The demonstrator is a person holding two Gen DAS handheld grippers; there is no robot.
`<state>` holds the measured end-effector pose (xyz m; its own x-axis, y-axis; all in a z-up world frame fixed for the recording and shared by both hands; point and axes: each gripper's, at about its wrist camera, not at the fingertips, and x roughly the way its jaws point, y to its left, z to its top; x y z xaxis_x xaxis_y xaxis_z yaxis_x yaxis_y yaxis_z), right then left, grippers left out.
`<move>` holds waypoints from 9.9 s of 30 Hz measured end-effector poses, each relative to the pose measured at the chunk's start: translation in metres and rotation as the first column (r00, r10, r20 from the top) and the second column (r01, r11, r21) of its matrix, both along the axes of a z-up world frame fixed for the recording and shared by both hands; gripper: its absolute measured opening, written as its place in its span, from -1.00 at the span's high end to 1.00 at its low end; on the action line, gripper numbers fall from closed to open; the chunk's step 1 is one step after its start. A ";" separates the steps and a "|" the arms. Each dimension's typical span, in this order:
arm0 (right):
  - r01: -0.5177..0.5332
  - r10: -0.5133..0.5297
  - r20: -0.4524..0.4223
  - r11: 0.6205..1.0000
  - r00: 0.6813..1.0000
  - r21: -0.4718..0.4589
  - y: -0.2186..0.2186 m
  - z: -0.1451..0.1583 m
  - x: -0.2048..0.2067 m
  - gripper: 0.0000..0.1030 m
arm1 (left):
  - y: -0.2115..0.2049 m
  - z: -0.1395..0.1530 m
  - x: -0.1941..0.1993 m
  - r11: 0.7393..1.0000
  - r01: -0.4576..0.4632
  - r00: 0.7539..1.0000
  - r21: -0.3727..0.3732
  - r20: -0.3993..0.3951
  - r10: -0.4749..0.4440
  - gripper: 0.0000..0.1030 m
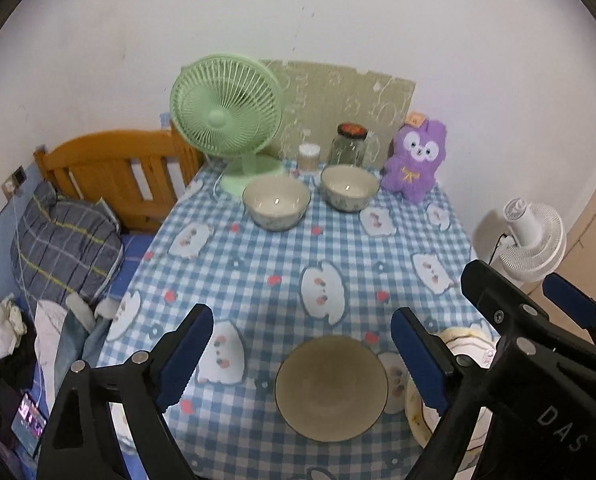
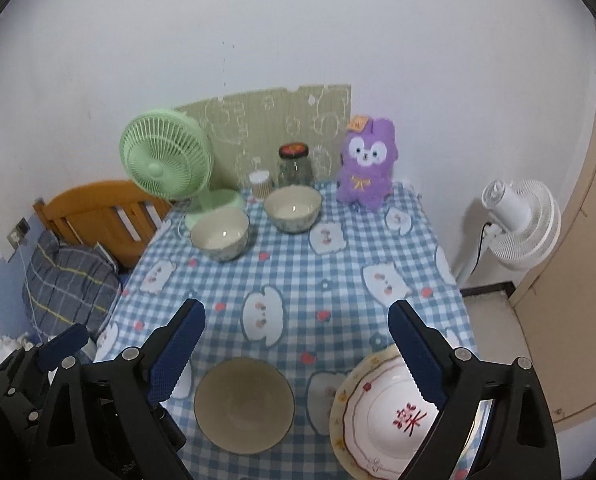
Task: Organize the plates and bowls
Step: 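Move both grippers to the rim of the patterned bowl by the fan, then close both grippers on the rim of the patterned bowl, then lift the patterned bowl with both grippers and carry it toward the plates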
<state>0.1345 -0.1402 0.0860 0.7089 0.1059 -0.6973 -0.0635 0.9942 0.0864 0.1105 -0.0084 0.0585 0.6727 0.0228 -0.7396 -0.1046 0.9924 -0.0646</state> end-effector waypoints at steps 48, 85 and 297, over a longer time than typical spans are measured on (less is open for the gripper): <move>0.110 -0.111 -0.028 0.993 0.993 -0.031 0.108 -0.016 0.183 -0.77 | 0.103 -0.001 0.198 0.989 0.134 0.990 0.064 0.024 -0.135 -0.68; 0.115 -0.140 -0.240 0.987 0.961 -0.116 0.142 -0.176 0.298 -0.18 | 0.121 -0.154 0.307 0.985 0.170 0.973 -0.019 -0.157 -0.171 -0.20; -0.024 -0.007 -0.445 0.998 0.896 -0.062 0.031 -0.170 0.028 0.67 | 0.000 -0.154 0.027 0.996 0.094 0.944 0.014 -0.319 -0.084 0.18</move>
